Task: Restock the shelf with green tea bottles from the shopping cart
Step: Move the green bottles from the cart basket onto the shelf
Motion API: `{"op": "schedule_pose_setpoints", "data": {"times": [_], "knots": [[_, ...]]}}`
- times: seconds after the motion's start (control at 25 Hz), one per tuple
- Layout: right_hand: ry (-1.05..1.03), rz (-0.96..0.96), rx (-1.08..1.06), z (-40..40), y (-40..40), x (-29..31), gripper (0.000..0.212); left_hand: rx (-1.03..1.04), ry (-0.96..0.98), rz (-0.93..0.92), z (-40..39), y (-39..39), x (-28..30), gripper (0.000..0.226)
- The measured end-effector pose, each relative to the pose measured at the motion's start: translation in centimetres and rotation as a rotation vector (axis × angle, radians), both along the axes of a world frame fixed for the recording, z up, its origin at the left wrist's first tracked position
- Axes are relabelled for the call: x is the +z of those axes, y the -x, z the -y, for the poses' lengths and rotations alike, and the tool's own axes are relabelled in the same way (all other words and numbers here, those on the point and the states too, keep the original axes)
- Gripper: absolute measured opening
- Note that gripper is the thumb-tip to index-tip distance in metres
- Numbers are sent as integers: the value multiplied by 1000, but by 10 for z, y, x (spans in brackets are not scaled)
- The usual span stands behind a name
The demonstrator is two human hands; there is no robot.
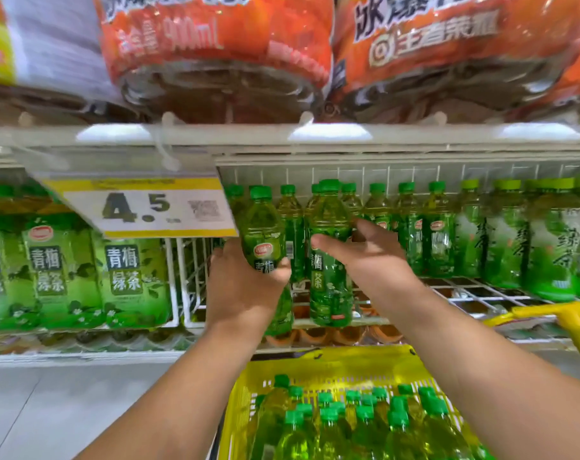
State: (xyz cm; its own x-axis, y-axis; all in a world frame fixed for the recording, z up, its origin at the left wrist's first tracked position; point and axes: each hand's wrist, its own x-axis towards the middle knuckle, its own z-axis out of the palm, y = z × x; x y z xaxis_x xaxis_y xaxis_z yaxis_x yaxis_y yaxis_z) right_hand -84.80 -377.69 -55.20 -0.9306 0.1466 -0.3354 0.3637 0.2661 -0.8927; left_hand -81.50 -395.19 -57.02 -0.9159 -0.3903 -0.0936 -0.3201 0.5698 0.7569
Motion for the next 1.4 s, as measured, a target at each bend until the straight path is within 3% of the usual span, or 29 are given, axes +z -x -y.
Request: {"op": "schedule_pose_setpoints", "data": {"times": [0.2,0.36,0.56,0.72,0.8,0.96,1.16,1.4], "knots": [[-233,35,26,7,41,-23,101,-11,81,-71,-10,22,-16,70],[-287,-1,13,13,53,-45,99,-18,121,-103,-13,30,-30,64],[-336,-89,41,21,59,-60,88,-19,342,-29,-11,41,-45,71],[-341,-99,92,28,66,-66,53,-10,343,69,-9,58,-49,79],[-362,-107,88,29,68,-69,46,-4,334,95,-11,63,-51,79],[-357,-120,88,30,71,-73,68,-35,369,73,-12,69,-56,78],[-362,-118,77,33,73,-79,63,24,431,171,-12,77,-56,75],[-313,-44,119,30,73,-79,69,-42,428,237,-11,73,-58,81]]}}
